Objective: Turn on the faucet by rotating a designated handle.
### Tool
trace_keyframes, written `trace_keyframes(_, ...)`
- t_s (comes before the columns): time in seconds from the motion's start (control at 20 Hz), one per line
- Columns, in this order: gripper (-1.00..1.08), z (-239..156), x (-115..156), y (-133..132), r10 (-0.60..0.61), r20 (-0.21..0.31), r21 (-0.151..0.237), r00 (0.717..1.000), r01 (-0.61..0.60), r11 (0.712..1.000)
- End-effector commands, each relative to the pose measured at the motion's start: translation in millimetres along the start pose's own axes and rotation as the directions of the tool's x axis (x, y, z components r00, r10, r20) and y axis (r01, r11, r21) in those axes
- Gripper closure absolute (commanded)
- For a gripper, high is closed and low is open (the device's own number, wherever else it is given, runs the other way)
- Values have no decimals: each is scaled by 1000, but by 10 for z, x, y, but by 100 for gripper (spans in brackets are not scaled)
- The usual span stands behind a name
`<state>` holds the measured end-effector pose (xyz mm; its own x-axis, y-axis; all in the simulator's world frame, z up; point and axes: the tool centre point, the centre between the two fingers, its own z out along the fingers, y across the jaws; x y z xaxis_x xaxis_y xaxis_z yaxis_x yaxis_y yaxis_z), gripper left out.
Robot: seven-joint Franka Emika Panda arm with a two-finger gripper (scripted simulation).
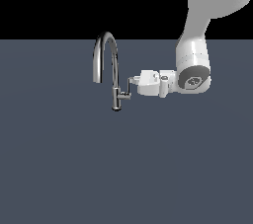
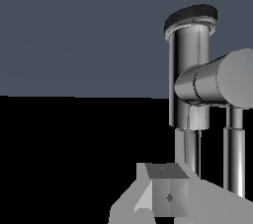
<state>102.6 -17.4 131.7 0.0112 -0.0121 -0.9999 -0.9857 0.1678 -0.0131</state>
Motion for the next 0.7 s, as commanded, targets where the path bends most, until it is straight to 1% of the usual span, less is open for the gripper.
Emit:
trace_keyframes(0.0, 108, 15, 30, -10, 8, 9, 10, 1000, -8, 1000)
trace_keyframes(0.3, 108, 20, 35, -9, 9, 10, 10, 1000, -9, 1000)
trace_keyframes(0.65, 108, 24, -9, 161, 9, 10, 10, 1000, -9, 1000)
